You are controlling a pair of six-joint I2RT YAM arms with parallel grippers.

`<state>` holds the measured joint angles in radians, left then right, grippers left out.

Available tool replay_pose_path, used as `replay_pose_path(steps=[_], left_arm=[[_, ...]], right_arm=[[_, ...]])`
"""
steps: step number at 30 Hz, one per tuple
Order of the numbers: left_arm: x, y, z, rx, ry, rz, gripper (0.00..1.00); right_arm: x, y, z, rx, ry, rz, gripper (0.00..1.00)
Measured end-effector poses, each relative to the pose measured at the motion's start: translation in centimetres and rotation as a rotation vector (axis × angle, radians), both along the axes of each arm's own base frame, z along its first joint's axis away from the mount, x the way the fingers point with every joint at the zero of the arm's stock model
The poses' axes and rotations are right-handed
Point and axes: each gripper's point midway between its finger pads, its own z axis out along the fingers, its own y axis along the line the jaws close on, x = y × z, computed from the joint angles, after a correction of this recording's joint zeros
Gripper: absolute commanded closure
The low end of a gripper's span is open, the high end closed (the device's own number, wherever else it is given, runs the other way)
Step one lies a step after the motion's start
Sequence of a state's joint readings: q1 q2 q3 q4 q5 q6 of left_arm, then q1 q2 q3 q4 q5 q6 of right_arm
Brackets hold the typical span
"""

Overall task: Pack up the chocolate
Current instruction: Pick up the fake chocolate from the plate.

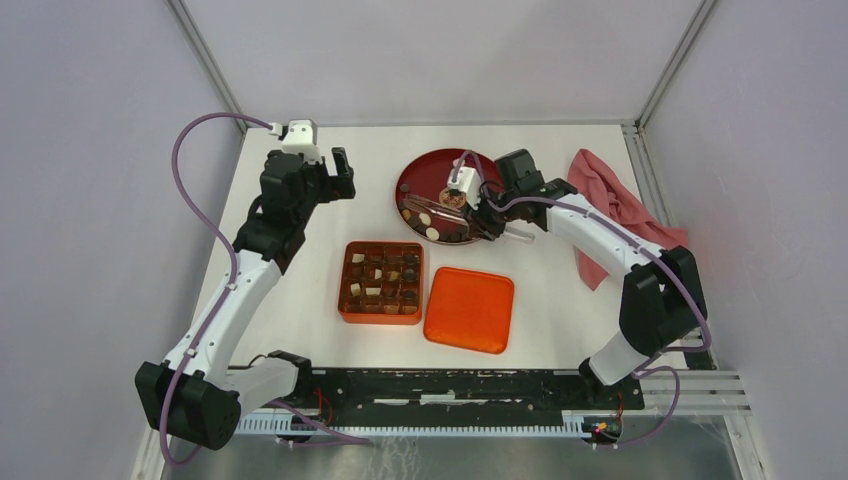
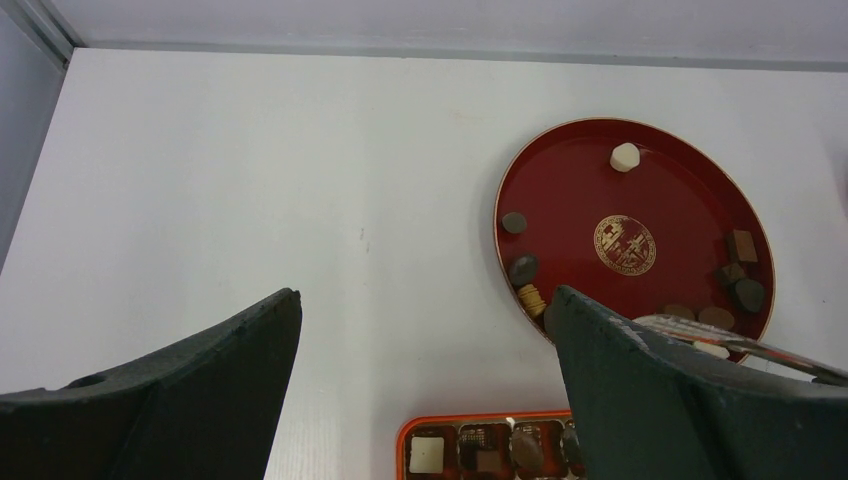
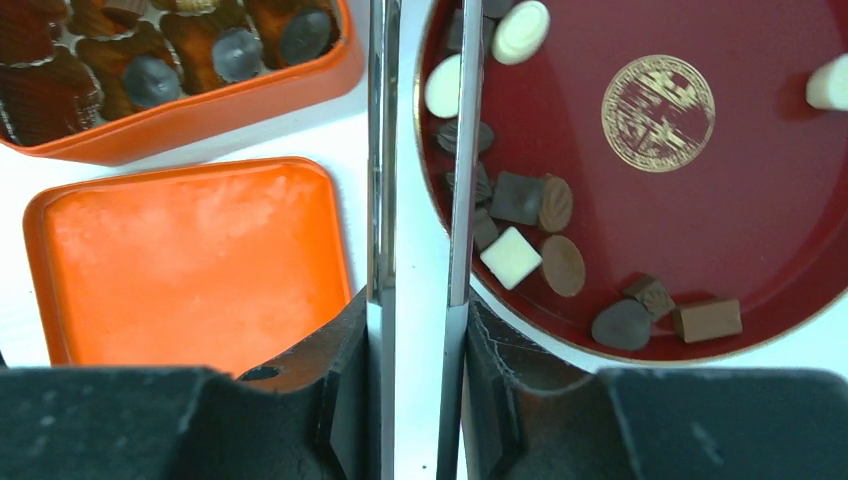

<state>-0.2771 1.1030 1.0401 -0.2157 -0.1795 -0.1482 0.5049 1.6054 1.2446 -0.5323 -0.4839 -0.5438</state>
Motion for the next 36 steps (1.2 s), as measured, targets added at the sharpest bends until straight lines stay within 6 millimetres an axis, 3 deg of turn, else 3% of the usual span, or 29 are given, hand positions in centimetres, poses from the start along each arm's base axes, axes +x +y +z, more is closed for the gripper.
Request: replay_pose_path(steps=[21,29,36], left_arm=[[-0.2,-0.4,0.3,-0.009,-0.005,-0.025,0.01],[-0.3,-0.5,0.5,-0.012,-0.011,-0.031,0.01],[-0.3,-0.5,0.5,-0.012,-0.011,-0.031,0.01]], right_arm=[[5.1,-8.1,0.4,0.017,0.018,-0.258,0.64],[11.2,-8.2,2.3,-0.003,-0.047,-0.310,0.64],[13.8,-8.5,-1.0,-0.061,0.008,-0.345,0.63]])
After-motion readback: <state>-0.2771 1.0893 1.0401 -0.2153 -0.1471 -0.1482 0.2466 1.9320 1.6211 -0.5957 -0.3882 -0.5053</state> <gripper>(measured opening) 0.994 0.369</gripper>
